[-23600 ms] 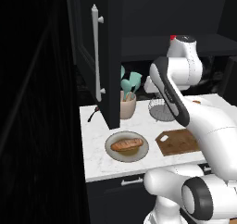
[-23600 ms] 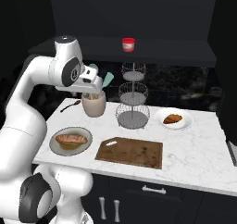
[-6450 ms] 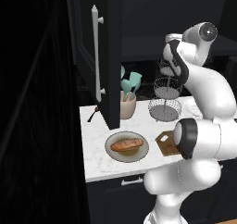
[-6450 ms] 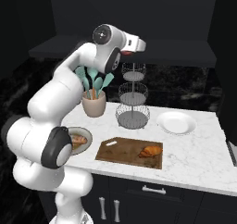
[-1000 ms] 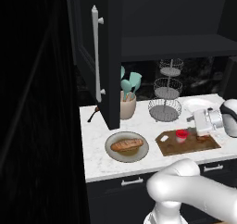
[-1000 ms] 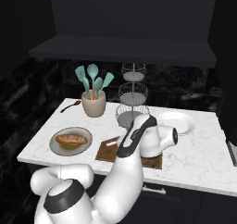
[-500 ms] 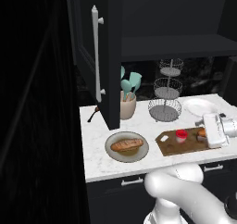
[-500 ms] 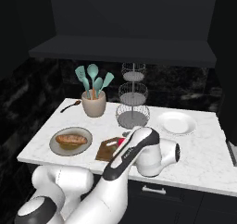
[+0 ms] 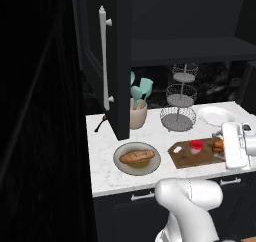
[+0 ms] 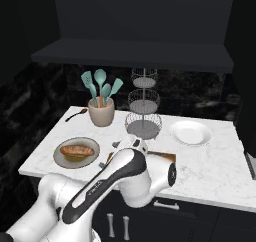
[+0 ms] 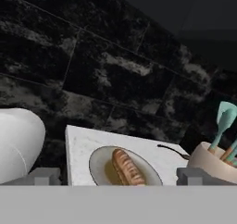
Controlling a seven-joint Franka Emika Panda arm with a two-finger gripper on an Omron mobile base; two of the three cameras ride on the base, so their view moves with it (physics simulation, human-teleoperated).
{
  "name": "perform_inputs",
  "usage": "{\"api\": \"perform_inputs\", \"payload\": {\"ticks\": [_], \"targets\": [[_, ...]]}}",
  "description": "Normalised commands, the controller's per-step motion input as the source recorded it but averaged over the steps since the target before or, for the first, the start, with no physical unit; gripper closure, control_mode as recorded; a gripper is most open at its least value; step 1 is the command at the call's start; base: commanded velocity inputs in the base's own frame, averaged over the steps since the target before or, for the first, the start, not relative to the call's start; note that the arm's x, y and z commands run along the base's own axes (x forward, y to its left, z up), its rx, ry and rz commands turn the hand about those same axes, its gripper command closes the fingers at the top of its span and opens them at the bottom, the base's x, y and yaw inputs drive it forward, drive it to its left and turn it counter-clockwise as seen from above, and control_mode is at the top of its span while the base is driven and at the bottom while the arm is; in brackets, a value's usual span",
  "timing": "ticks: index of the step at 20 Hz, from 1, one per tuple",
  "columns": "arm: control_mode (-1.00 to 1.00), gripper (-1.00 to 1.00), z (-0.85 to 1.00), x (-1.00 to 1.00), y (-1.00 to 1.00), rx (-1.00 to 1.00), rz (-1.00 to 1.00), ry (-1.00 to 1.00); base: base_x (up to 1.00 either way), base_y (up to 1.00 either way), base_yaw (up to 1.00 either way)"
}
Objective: From the different types of pastries on the counter, select a croissant and place it on the cutting board. Then retrieve a jar of jam from the cabinet and place it alongside the croissant on the cutting board.
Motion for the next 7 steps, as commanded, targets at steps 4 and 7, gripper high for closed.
{"api": "perform_inputs", "payload": {"ticks": [4, 7], "targets": [[-1.00, -1.00, 0.66, -0.37, 0.45, -0.13, -0.03, -0.09, 0.00, 0.00, 0.00], [-1.00, -1.00, 0.61, -0.27, 0.41, -0.13, -0.03, -0.05, 0.00, 0.00, 0.00]]}}
